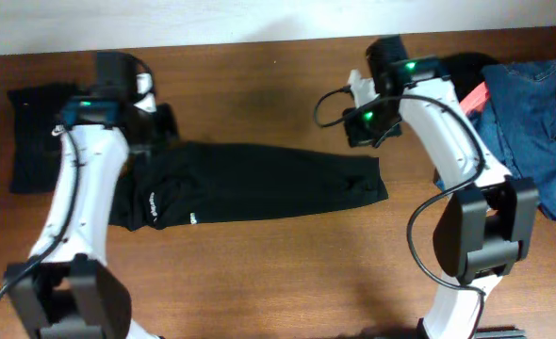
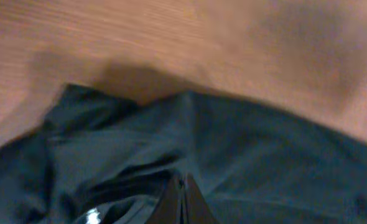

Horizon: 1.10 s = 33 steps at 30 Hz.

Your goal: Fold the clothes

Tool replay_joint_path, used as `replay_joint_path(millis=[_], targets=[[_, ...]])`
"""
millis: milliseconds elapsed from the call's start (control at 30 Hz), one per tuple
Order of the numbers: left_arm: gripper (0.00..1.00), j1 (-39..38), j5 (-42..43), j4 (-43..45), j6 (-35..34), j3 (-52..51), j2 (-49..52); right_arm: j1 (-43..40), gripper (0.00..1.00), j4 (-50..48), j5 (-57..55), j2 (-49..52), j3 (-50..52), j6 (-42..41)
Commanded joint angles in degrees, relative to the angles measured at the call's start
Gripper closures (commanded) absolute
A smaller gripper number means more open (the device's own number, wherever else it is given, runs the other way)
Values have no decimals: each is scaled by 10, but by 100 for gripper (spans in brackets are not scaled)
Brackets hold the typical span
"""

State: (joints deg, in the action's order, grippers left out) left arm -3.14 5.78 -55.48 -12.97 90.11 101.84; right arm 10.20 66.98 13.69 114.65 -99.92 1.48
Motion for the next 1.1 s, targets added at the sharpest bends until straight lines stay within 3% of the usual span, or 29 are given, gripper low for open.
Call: replay_joint_path(millis=[0, 200, 433, 1067], targets=[[99, -11, -10, 2, 24, -14, 23, 24, 96, -17, 11, -6, 34, -2], [99, -13, -28, 0, 24, -23, 52, 37, 96, -85, 7, -6, 115, -20], [99, -13, -28, -1, 24, -31, 77, 32, 96, -98, -3, -6, 180, -20], [99, -14, -58, 59, 24, -74, 82, 32, 96, -138, 11, -6, 185, -24]])
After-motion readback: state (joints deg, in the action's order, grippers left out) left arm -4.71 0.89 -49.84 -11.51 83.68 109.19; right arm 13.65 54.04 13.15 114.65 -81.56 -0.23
